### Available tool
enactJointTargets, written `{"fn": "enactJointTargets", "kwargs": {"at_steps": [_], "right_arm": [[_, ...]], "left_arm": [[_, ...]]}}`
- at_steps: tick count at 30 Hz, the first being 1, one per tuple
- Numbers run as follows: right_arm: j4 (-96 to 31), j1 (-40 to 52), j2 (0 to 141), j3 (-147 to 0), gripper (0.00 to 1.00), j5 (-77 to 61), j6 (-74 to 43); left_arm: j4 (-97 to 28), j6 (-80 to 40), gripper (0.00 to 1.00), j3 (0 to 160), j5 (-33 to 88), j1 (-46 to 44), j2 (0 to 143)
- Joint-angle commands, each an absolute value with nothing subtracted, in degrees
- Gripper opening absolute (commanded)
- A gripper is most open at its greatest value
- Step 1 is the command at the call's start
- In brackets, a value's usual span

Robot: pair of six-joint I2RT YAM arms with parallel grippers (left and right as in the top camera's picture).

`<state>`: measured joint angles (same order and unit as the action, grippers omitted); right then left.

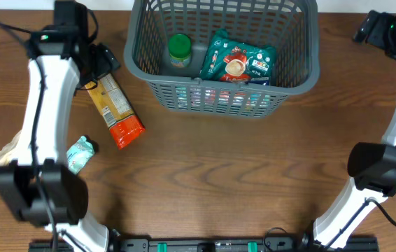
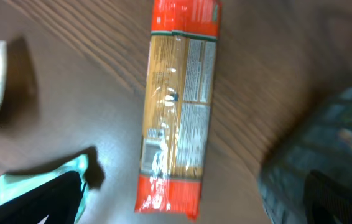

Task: Pack container
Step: 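Withdraw the right arm and lower the left gripper onto the spaghetti package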

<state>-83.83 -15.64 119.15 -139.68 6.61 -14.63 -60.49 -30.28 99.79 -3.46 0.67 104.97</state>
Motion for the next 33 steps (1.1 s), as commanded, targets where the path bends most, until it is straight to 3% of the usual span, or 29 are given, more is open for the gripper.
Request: {"fn": "enactJointTargets", "kwargs": {"at_steps": [1, 15, 25, 27, 29, 31, 33], "right_arm": [[-82.2, -16.3, 119.2, -135.1, 0.99, 6.0, -12.5], [-74.2, -16.4, 119.2, -128.5, 0.99, 6.0, -7.2], [-71.7, -16.5, 119.2, -128.5, 0.99, 6.0, -6.1], [-71.6, -16.6, 119.2, -128.5, 0.99, 6.0, -6.1], [-71.6, -16.6, 119.2, -128.5, 0.99, 6.0, -6.1], [-71.5, -16.8, 119.2, -128.5, 0.99, 6.0, -5.8], [-71.4, -16.9, 119.2, -128.5, 0.99, 6.0, -5.9]], "left_arm": [[-59.1, -31.6, 0.99, 99.4, -4.6, 1.0, 109.8], [-57.4, -30.4, 0.99, 99.4, -1.9, 1.0, 132.3], [-57.3, -25.1, 1.00, 99.4, -1.5, 1.0, 134.2], [-57.3, -25.1, 0.84, 99.4, -1.5, 1.0, 134.2], [-57.3, -25.1, 0.58, 99.4, -1.5, 1.0, 134.2], [-57.3, -25.1, 0.41, 99.4, -0.7, 1.0, 134.2], [-57.3, -25.1, 0.13, 99.4, 0.3, 1.0, 134.1]]}}
